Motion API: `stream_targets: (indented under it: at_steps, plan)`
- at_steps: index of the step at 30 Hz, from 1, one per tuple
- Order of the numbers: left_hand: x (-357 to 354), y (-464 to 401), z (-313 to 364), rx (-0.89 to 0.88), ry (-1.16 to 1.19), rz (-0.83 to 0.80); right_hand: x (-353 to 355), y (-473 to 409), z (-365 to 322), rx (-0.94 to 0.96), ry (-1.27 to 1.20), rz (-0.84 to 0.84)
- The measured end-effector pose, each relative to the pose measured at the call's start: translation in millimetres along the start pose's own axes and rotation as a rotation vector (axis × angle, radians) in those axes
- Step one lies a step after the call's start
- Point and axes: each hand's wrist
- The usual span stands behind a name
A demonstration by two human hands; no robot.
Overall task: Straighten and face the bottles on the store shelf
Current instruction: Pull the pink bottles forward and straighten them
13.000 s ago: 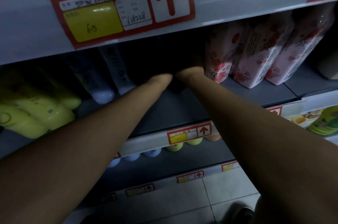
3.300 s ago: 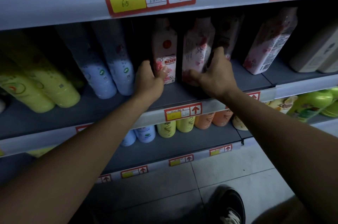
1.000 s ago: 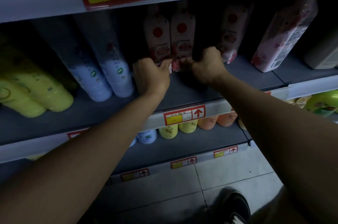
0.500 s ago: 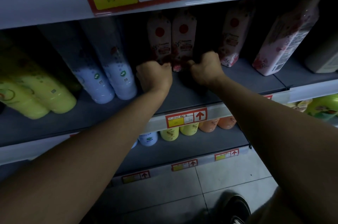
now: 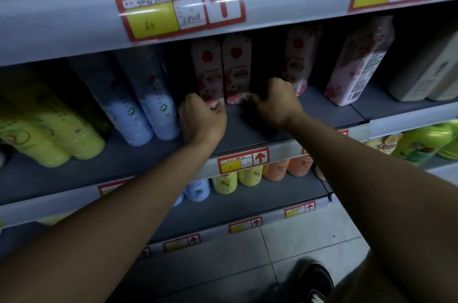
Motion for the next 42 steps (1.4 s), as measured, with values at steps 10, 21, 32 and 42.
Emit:
stream_targets:
  at_steps: [10, 21, 32, 42]
  plan:
    - [9.9, 42.5, 3.6, -0.127, 0.03, -0.079, 44.2, 37.7, 18.5, 0.027, 0.014, 0.058]
    - [-11.8, 76.8, 58.0, -0.377, -0.042, -0.297, 88.0, 62.6, 49.1, -0.093, -0.006, 0.162]
    - [-66.1, 65.7, 98.9, -0.307, -0.073, -0.386, 106.4, 64.5, 98.6, -0.356, -0.081, 0.343]
    - [-101.7, 38.8, 130.7, -0.121, -0.089, -0.394, 95.3, 31.7, 115.3, -0.338, -0.199, 0.466]
Point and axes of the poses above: each hand's wrist, its own y-axis away from the middle knuckle, its own x-axis out of the back of the hand, z = x × y, and after that the axes turned 3 degrees about x, right-handed
